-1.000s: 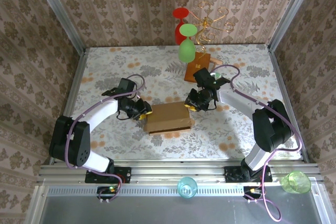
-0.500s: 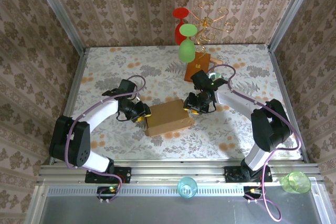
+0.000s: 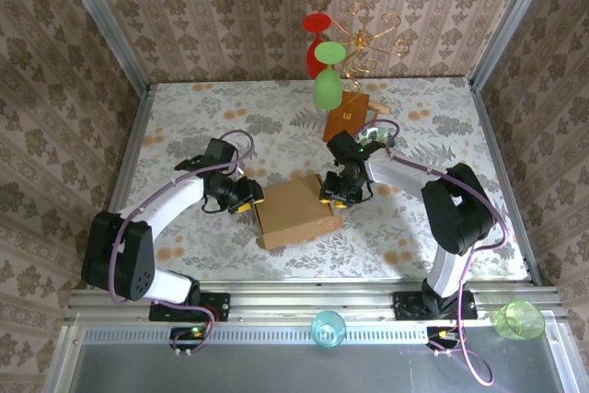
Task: Fold the paper box
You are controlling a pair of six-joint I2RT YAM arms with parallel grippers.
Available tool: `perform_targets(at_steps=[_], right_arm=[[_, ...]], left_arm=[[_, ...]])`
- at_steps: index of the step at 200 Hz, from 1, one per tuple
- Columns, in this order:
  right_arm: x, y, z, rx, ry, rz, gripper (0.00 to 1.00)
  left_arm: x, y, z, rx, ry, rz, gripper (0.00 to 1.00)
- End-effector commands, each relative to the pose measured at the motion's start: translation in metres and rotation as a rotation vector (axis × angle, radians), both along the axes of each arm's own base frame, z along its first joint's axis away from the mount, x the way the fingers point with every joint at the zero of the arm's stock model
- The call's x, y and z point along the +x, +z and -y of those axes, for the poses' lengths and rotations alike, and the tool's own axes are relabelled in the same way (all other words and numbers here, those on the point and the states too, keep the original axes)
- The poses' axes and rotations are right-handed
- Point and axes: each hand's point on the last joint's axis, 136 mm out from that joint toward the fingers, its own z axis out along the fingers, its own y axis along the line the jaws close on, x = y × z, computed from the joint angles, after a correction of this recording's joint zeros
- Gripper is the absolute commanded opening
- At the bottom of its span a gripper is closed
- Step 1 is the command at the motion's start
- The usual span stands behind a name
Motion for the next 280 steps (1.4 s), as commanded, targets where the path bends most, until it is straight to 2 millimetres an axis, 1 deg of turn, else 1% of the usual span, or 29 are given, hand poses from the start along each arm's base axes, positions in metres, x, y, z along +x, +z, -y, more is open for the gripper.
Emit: perform_targets(at_steps=[1, 22, 65, 91, 113, 144, 178, 195, 199, 229, 266, 280], right_arm=[[-0.001, -0.006, 0.002, -0.026, 0.019, 0.004, 0.36], [-0.002, -0.008, 0.002, -0.026, 0.021, 0.0, 0.36], [-0.003, -0.011, 0.001, -0.021, 0.028, -0.007, 0.35], [-0.004, -0.012, -0.002, -0.003, 0.033, -0.01, 0.36], [-0.004, -0.014, -0.007, 0.022, 0.04, -0.018, 0.35], [-0.003, -0.015, -0.012, 0.059, 0.052, -0.025, 0.36], [0.003, -0.007, -0.016, 0.147, 0.079, -0.01, 0.44], [0.004, -0.001, -0.013, 0.188, 0.099, -0.004, 0.49], [0.01, 0.003, -0.016, 0.214, 0.107, 0.023, 0.5], [0.016, 0.014, -0.013, 0.308, 0.148, 0.057, 0.57], [0.016, 0.006, -0.003, 0.35, 0.195, 0.068, 0.63], [0.016, 0.009, -0.008, 0.411, 0.214, 0.084, 0.64]], left_arm=[[-0.01, -0.009, -0.002, -0.014, -0.003, -0.023, 0.45], [-0.014, -0.018, 0.001, -0.042, 0.007, -0.045, 0.45], [-0.019, -0.034, -0.002, -0.032, 0.016, -0.068, 0.43], [-0.018, -0.042, 0.002, -0.058, 0.032, -0.076, 0.39], [-0.018, -0.047, 0.004, -0.069, 0.049, -0.084, 0.34], [-0.02, -0.056, 0.004, -0.066, 0.064, -0.106, 0.18], [-0.021, -0.059, 0.002, -0.077, 0.072, -0.124, 0.0], [-0.02, -0.059, 0.001, -0.09, 0.061, -0.126, 0.0], [-0.021, -0.059, -0.001, -0.09, 0.06, -0.13, 0.0], [-0.022, -0.06, -0.01, -0.081, 0.034, -0.138, 0.0], [-0.023, -0.063, -0.02, -0.109, 0.012, -0.139, 0.0], [-0.024, -0.067, -0.025, -0.118, 0.012, -0.147, 0.0]])
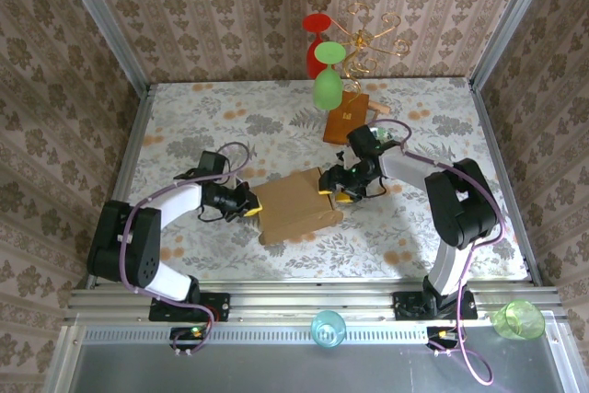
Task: Fold the paper box
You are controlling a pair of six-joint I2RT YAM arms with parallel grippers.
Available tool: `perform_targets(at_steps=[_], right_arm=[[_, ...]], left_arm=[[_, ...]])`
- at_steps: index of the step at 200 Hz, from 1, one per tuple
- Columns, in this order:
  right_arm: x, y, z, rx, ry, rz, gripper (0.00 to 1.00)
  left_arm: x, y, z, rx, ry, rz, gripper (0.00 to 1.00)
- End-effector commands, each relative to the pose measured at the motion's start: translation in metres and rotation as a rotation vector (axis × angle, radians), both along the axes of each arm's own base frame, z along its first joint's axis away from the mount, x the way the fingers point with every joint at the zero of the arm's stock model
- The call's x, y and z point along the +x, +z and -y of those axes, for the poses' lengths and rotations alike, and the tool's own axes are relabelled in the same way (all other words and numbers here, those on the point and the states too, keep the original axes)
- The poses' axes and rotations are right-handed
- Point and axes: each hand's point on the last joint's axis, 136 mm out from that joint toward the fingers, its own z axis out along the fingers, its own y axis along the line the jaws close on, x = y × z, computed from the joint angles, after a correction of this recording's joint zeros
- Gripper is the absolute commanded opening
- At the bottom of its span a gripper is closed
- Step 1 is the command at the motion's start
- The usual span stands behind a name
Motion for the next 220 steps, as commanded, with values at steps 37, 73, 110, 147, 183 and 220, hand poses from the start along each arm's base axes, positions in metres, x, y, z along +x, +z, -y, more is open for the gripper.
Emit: perform_targets(at_steps=[37, 73, 110, 147, 183, 220], right_arm=[[-0.006, 0.008, -0.025, 0.251, 0.098, 0.011, 0.7], [-0.011, 0.0, -0.031, 0.309, 0.094, -0.024, 0.71], [-0.007, 0.005, -0.046, 0.384, 0.05, -0.044, 0.66], [0.003, 0.012, -0.054, 0.436, -0.107, -0.131, 0.49], [0.006, 0.019, -0.049, 0.433, -0.34, -0.34, 0.42], [-0.003, 0.03, -0.042, 0.409, -0.503, -0.552, 0.42]], left_arm=[[-0.022, -0.042, -0.03, 0.087, -0.003, -0.11, 0.0], [-0.02, -0.049, -0.034, 0.083, 0.016, -0.113, 0.0], [-0.01, -0.047, -0.032, 0.067, 0.034, -0.093, 0.0], [0.019, -0.005, -0.031, 0.028, 0.09, 0.058, 0.27], [0.053, 0.069, -0.045, 0.011, 0.174, 0.374, 0.51], [0.069, 0.096, -0.056, -0.066, 0.283, 0.476, 0.62]])
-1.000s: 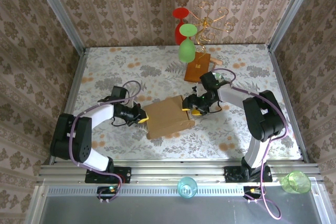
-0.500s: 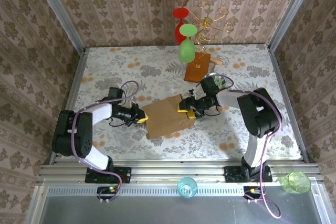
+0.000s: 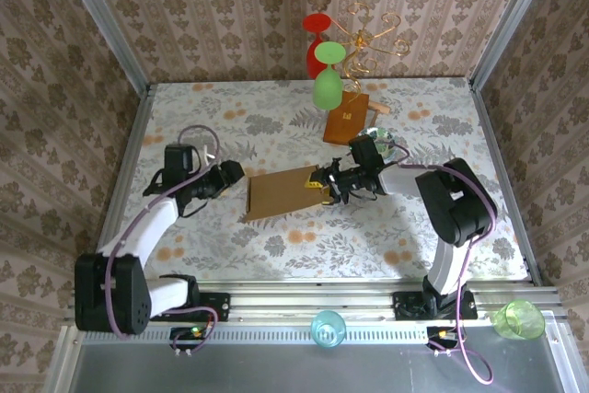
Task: Fold the paper box
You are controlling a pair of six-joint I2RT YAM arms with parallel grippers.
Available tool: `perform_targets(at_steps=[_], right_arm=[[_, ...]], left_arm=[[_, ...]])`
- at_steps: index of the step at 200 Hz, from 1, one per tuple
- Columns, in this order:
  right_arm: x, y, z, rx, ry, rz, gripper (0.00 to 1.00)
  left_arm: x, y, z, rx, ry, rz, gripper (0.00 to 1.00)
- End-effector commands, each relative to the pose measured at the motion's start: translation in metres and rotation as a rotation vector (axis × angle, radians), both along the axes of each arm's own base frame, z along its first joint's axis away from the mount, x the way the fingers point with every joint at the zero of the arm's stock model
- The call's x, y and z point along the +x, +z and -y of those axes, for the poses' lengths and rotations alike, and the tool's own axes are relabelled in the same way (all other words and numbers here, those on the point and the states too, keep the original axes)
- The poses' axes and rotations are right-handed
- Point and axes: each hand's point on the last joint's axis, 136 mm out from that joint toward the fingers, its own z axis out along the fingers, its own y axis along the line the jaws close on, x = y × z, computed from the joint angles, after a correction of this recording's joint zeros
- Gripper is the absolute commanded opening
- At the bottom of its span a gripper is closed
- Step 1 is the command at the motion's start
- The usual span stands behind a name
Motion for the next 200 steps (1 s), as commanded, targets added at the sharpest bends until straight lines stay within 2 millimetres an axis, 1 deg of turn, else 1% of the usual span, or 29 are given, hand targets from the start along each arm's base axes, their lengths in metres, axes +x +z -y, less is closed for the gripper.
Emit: perform_targets(at_steps=[1, 17, 33, 46, 55, 61, 81, 99, 115, 124, 138, 144, 173, 200], right_arm=[[-0.008, 0.003, 0.01, -0.024, -0.136, -0.263, 0.42], [-0.013, 0.009, 0.012, -0.014, -0.148, -0.351, 0.43], [-0.017, 0.014, 0.02, -0.025, -0.163, -0.417, 0.44], [-0.017, 0.022, 0.026, -0.024, -0.173, -0.439, 0.45], [-0.018, 0.026, 0.03, -0.02, -0.177, -0.459, 0.45], [-0.019, 0.028, 0.033, -0.018, -0.181, -0.465, 0.45], [-0.022, 0.026, 0.047, -0.033, -0.18, -0.493, 0.43], [-0.02, 0.022, 0.055, -0.02, -0.2, -0.51, 0.43], [-0.015, 0.021, 0.059, -0.014, -0.211, -0.513, 0.42], [-0.014, 0.02, 0.06, -0.014, -0.212, -0.515, 0.42], [-0.013, 0.019, 0.059, -0.014, -0.212, -0.519, 0.42], [-0.013, 0.018, 0.06, -0.015, -0.214, -0.523, 0.42], [-0.013, 0.015, 0.06, -0.015, -0.216, -0.531, 0.42], [-0.012, 0.014, 0.06, -0.014, -0.217, -0.537, 0.41]], left_arm=[[0.012, 0.0, -0.01, -0.038, 0.073, 0.022, 0.62], [0.009, 0.01, -0.005, -0.008, 0.008, 0.083, 0.61], [0.002, 0.032, 0.004, 0.034, -0.093, 0.239, 0.59], [-0.015, 0.057, 0.018, 0.063, -0.238, 0.405, 0.56], [-0.03, 0.066, 0.027, 0.112, -0.335, 0.485, 0.56], [-0.037, 0.067, 0.03, 0.15, -0.38, 0.509, 0.56], [-0.061, 0.065, 0.04, 0.201, -0.536, 0.522, 0.57], [-0.084, 0.057, 0.048, 0.263, -0.664, 0.521, 0.59], [-0.095, 0.043, 0.048, 0.34, -0.729, 0.492, 0.61], [-0.099, 0.038, 0.049, 0.351, -0.748, 0.473, 0.62], [-0.098, 0.034, 0.051, 0.341, -0.747, 0.457, 0.63], [-0.092, 0.032, 0.049, 0.364, -0.724, 0.455, 0.63], [-0.078, 0.034, 0.061, 0.362, -0.714, 0.468, 0.66], [-0.073, 0.023, 0.072, 0.382, -0.755, 0.438, 0.66]])
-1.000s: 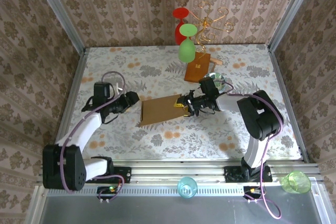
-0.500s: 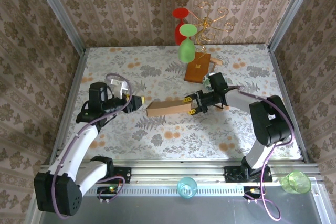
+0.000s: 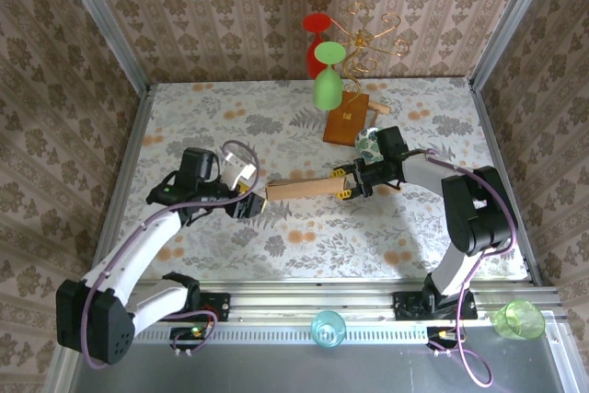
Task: Fold the paper box
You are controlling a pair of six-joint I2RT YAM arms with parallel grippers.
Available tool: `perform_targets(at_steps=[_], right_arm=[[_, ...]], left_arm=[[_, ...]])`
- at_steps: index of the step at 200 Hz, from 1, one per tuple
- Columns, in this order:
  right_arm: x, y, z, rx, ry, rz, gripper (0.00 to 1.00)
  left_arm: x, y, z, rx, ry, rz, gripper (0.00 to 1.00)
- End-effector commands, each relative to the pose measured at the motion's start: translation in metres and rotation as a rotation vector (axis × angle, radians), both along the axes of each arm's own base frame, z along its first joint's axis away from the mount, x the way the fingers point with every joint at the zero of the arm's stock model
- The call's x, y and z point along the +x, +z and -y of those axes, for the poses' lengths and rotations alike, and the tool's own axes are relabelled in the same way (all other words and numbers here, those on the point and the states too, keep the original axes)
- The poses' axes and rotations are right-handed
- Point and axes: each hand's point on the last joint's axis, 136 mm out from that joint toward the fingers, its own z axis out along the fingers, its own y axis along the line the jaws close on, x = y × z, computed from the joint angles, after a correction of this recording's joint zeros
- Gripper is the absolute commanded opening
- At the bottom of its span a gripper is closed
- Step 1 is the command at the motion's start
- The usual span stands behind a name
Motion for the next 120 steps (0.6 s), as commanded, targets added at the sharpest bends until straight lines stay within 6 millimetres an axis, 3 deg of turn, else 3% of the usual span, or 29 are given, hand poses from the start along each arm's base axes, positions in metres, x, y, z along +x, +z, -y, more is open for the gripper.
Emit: perform_targets(at_steps=[1, 59, 88, 120], right_arm=[[-0.006, -0.005, 0.0, 0.003, 0.005, -0.073, 0.41], [-0.006, -0.007, 0.0, -0.002, -0.001, -0.072, 0.41], [-0.005, -0.008, 0.0, -0.004, -0.004, -0.071, 0.4], [-0.003, -0.007, 0.0, -0.004, -0.009, -0.066, 0.4]], left_arm=[[0.012, 0.005, 0.009, 0.027, -0.027, 0.052, 0.66], [0.034, -0.011, 0.019, 0.063, 0.013, 0.015, 0.58], [0.04, -0.016, 0.022, 0.069, 0.027, -0.022, 0.44], [0.034, -0.019, 0.035, 0.063, 0.008, -0.049, 0.3]])
